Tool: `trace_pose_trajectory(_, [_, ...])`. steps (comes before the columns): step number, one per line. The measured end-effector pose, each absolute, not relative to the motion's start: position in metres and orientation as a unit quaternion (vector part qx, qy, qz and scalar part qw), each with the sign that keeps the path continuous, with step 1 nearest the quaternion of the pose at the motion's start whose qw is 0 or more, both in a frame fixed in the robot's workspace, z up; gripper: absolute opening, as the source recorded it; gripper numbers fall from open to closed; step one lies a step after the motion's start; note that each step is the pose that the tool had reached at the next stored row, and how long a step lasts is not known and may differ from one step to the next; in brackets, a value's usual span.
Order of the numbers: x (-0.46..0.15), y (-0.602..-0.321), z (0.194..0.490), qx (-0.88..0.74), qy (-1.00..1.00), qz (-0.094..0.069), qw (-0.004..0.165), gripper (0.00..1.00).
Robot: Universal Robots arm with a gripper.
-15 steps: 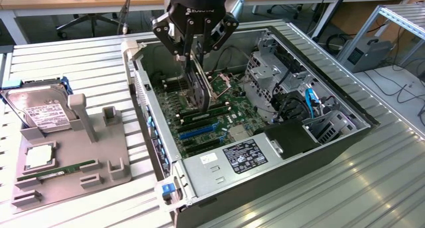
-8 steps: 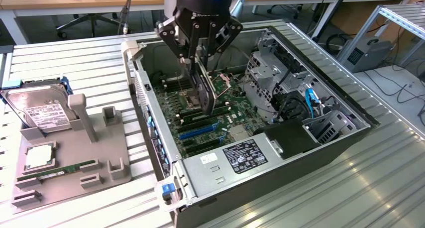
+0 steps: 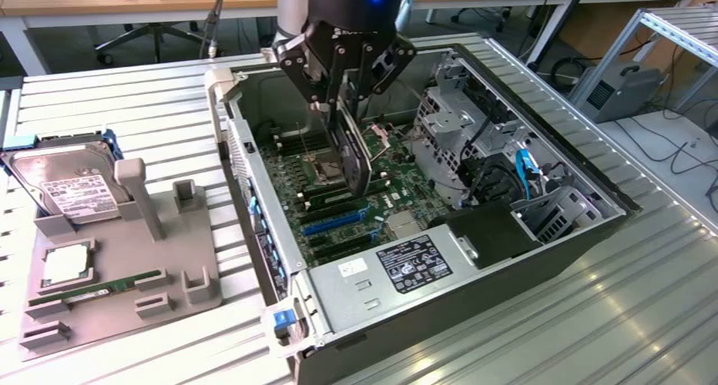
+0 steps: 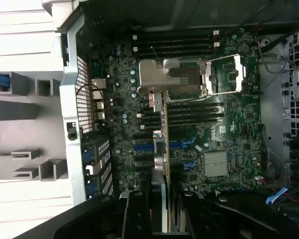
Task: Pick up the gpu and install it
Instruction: 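Pick up the gpu and move the gpu toward the slot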
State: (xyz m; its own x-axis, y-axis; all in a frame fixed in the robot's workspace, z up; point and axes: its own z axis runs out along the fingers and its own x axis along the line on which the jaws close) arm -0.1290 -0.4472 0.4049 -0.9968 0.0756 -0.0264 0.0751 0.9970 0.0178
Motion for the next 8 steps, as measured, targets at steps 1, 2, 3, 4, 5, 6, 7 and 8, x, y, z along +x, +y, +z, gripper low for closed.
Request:
trace_pose_trajectory(1, [-0.1281,-0.4475,0.4043,0.038,0.999,0.008,0.014,0.27])
trace_pose_trajectory(2, [-0.1270,-0.4478,0.4036,0.038,0.999,0.008,0.014,0.27])
trace_pose_trajectory(3, [-0.1260,-0.4480,0.4029,0.038,0.999,0.008,0.014,0.27])
trace_pose_trajectory(4, [-0.1250,-0.4482,0.4023,0.038,0.999,0.008,0.014,0.27])
trace_pose_trajectory(5, [-0.1239,-0.4485,0.4016,0.038,0.999,0.008,0.014,0.27])
trace_pose_trajectory(6, [-0.1229,-0.4487,0.4009,0.038,0.999,0.008,0.014,0.27])
trace_pose_trajectory(7, [-0.1219,-0.4489,0.4002,0.038,0.999,0.008,0.014,0.27])
trace_pose_trajectory(8, [-0.1208,-0.4491,0.3996,0.038,0.999,0.008,0.014,0.27])
